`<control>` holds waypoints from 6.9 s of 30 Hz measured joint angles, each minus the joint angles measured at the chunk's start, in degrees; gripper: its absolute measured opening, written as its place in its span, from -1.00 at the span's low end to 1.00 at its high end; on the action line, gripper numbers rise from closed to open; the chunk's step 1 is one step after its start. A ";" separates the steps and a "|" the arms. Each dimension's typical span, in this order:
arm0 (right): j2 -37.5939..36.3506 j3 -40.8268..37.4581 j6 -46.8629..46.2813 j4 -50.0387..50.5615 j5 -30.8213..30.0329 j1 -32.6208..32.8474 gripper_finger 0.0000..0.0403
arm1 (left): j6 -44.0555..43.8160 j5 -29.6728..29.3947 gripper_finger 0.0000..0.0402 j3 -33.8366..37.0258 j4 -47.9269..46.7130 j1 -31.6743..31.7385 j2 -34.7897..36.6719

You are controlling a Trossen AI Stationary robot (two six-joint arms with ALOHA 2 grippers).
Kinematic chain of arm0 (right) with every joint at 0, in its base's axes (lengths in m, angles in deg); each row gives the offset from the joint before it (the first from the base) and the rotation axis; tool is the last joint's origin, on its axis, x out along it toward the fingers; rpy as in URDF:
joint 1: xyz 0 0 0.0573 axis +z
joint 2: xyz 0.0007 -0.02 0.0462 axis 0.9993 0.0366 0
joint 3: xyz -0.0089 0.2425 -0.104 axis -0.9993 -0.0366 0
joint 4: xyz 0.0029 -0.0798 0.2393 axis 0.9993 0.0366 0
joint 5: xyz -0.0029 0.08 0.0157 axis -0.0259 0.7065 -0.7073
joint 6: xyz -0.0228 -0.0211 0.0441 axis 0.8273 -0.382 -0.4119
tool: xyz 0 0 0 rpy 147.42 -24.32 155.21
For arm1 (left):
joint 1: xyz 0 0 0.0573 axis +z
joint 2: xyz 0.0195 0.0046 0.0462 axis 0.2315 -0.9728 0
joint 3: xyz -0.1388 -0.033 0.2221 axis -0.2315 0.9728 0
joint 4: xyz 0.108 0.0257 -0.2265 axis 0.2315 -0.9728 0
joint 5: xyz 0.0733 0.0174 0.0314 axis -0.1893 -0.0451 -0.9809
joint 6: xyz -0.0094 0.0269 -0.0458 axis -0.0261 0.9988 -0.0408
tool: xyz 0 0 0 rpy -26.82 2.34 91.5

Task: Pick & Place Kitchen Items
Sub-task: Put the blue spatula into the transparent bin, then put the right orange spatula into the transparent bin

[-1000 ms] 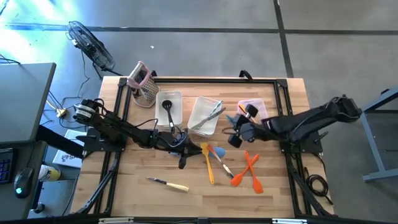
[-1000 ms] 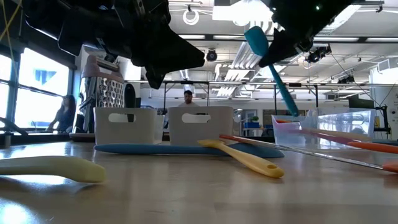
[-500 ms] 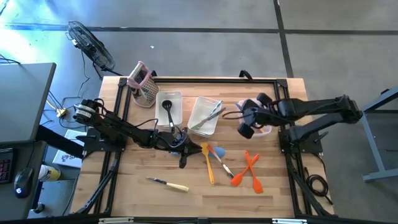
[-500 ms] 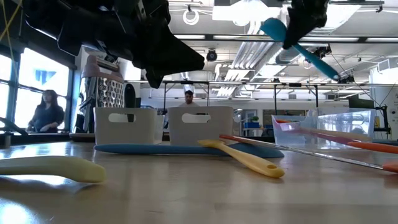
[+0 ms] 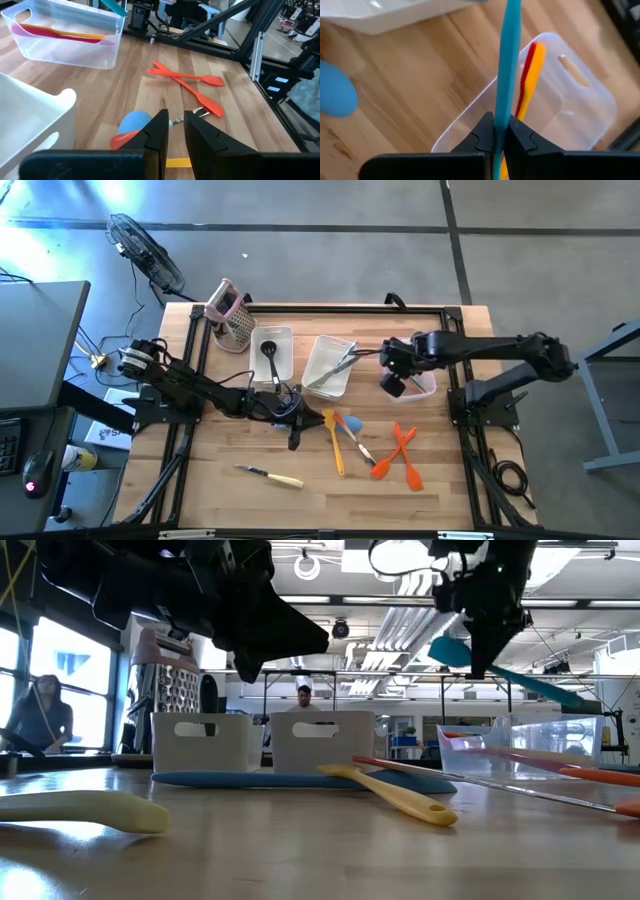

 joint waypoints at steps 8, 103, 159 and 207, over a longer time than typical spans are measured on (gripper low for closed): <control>2.66 -2.30 -2.39 -1.66 1.33 -0.91 -0.96 | -0.48 0.53 -0.72 0.00 -0.78 0.00 0.00; 5.49 -13.99 -0.42 -12.72 1.05 -8.86 -0.69 | 0.93 1.32 -0.72 0.02 -3.28 0.00 0.00; 1.34 7.21 -26.86 4.10 -2.82 29.23 -0.68 | -6.26 7.15 -0.72 0.02 -6.47 -0.38 0.00; 30.10 7.14 -77.49 4.98 5.14 54.16 -0.68 | -14.54 -13.52 -0.72 0.04 -4.51 -23.99 0.00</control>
